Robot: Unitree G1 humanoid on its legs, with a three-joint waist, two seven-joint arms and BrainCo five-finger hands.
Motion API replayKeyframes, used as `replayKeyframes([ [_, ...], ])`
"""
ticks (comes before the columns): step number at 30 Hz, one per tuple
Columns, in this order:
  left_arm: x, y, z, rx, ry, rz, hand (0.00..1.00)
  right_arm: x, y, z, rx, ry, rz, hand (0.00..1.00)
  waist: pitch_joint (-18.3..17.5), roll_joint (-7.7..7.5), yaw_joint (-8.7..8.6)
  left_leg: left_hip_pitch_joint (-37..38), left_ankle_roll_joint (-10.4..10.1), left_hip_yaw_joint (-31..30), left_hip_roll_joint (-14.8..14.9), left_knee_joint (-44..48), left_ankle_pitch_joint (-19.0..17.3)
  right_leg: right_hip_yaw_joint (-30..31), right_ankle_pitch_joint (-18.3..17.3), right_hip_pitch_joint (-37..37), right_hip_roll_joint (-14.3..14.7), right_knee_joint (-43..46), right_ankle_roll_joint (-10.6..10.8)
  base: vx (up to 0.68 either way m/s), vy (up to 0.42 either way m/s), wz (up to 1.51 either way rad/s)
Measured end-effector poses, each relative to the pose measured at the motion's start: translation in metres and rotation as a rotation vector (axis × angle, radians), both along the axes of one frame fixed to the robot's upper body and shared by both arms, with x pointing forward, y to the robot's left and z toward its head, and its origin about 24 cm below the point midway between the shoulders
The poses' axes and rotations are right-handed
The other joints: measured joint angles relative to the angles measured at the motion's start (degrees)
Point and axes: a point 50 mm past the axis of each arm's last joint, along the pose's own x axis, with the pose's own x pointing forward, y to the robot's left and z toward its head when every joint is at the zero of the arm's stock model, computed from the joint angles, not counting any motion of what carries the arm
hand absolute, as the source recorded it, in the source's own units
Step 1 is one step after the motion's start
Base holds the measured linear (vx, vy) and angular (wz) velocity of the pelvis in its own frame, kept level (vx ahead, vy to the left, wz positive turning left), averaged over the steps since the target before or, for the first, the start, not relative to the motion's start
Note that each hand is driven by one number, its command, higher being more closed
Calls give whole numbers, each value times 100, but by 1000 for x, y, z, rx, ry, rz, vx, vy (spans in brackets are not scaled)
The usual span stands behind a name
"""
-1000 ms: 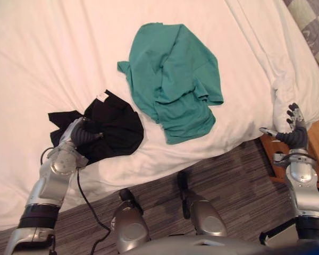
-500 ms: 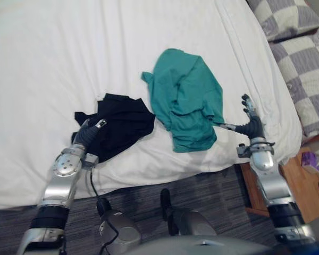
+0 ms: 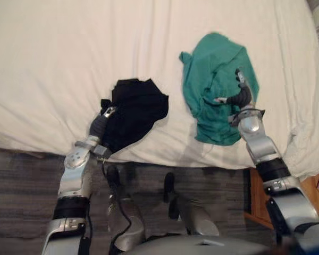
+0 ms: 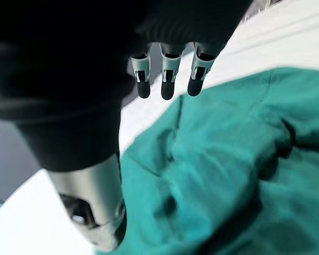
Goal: Tidy the bed and pick cloth on bed and put in laundry
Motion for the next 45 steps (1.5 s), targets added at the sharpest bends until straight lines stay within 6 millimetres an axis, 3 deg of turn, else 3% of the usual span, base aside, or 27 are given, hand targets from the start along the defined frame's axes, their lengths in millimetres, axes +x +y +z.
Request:
replayKeyframes([
  [4, 4, -4, 22, -17, -89, -22, 100, 9, -6, 7, 25, 11, -31, 0, 227, 62, 27, -205, -7, -1, -18, -258, 258, -128, 17, -300, 17, -8, 14, -81, -53, -2],
  [9, 12, -8, 43, -78, -196, -44, 100, 23, -20, 26, 31, 5, -66, 0, 380, 365, -22, -756, -20, -17, -66, -258, 487, -188, 137, -837, -18, -66, -32, -98, -38, -6],
  [10, 12, -8, 44, -81, -200, -45, 100, 23, -20, 28, 31, 1, -65, 100, 390, 380, -24, -777, -23, -20, -71, -259, 492, -195, 137, -850, -23, -79, -32, -106, -55, 0],
  [13, 14, -4, 56, -77, -251, -10, 100, 29, -19, 47, 41, -25, -20, 100, 417, 473, -75, -1047, -60, -120, -130, -265, 582, -255, 105, -1088, -56, -175, -50, -108, -68, -4],
  [15, 14, 1, 58, -64, -254, 17, 100, 31, -17, 54, 35, -33, 2, 100, 409, 466, -134, -1109, -78, -172, -263, -268, 659, -283, -314, -1108, -178, -184, -155, -105, -103, 4],
  [17, 14, 4, 56, -73, -253, 48, 100, 33, -21, 67, 14, -54, 12, 100, 411, 570, -125, -1169, -100, -242, -248, -271, 763, -251, -355, -1271, -136, -86, -151, -141, -77, -14],
  [19, 15, 7, 53, -67, -249, 62, 100, 33, -23, 67, 9, -42, 24, 100, 389, 647, -169, -1198, -91, -310, -236, -271, 815, -258, -345, -1281, -120, -95, -136, -74, -22, -2],
  [22, 15, 8, 47, -61, -253, 70, 100, 36, -25, 55, 63, 4, 22, 100, 295, 580, -262, -1195, -64, -321, -252, -271, 836, -264, -331, -1260, -138, -102, -118, -13, 11, 6],
  [25, 17, 3, 38, -25, -227, 65, 100, 35, -30, 32, 155, 63, 15, 100, 216, 469, -289, -1027, -22, -316, -310, -271, 805, -278, -328, -1061, -193, -160, -118, 48, 44, 6],
  [28, 19, 2, 20, -30, -157, 77, 100, 21, -28, -19, 271, 140, 20, 100, 109, 310, -283, -681, -31, -279, -343, -272, 720, -276, -400, -700, -223, -175, -90, 95, 29, 4],
  [30, 15, 6, 5, -12, -97, 107, 100, 1, -21, -65, 399, 210, 24, 100, -14, 145, -288, -366, -37, -165, -341, -274, 634, -233, -479, -431, -227, -168, -111, 107, 9, -8],
  [32, 13, 8, -6, -15, -53, 134, 100, -16, -19, -95, 515, 240, -2, 100, -64, 86, -288, -124, -77, -124, -347, -269, 509, -233, -516, -194, -229, -193, -139, 101, 9, -11],
  [33, 10, 10, -18, -19, -2, 165, 100, -37, -15, -124, 624, 269, -25, 100, -170, 44, -297, 76, -103, -71, -356, -270, 418, -218, -600, -19, -240, -189, -99, 98, 12, -11],
  [36, 0, 13, -44, -30, 106, 235, 100, -78, -8, -170, 812, 336, -68, 100, -523, 37, -358, 313, -96, 65, -397, -271, 292, -131, -711, 146, -283, -193, -108, 98, 26, -17],
  [38, -12, 18, -68, -45, 200, 307, 100, -108, 3, -195, 979, 365, -96, 100, -784, 112, -484, 527, -84, 180, -444, -273, 193, -70, -755, 305, -331, -203, -82, 104, 51, -19],
  [41, -38, 13, -119, -107, 409, 436, 100, -158, 17, -229, 1218, 415, -130, 100, -1200, 475, -769, 1029, -84, 257, -582, -276, -34, -66, -921, 775, -478, -198, -56, 131, 90, -9],
  [42, -49, 6, -137, -142, 493, 465, 100, -176, 18, -240, 1233, 456, -130, 100, -1316, 660, -844, 1231, -61, 278, -643, -276, -137, -103, -1034, 944, -556, -122, -55, 94, 111, -6],
  [43, -54, 1, -145, -170, 532, 476, 100, -184, 18, -245, 1234, 485, -130, 100, -1359, 737, -884, 1298, -63, 275, -686, -277, -173, -163, -1109, 1004, -620, -22, -36, 89, 112, 12],
  [44, -65, -8, -160, -213, 603, 479, 100, -198, 21, -255, 1225, 557, -132, 100, -1426, 880, -972, 1471, -8, 198, -772, -277, -272, -272, -1317, 1110, -735, 235, -13, 82, 109, 44],
  [45, -71, -16, -169, -238, 649, 465, 100, -210, 26, -263, 1211, 627, -134, 100, -1451, 922, -996, 1591, 49, 70, -896, -277, -321, -452, -1585, 1175, -912, 587, 66, 107, 103, 66],
])
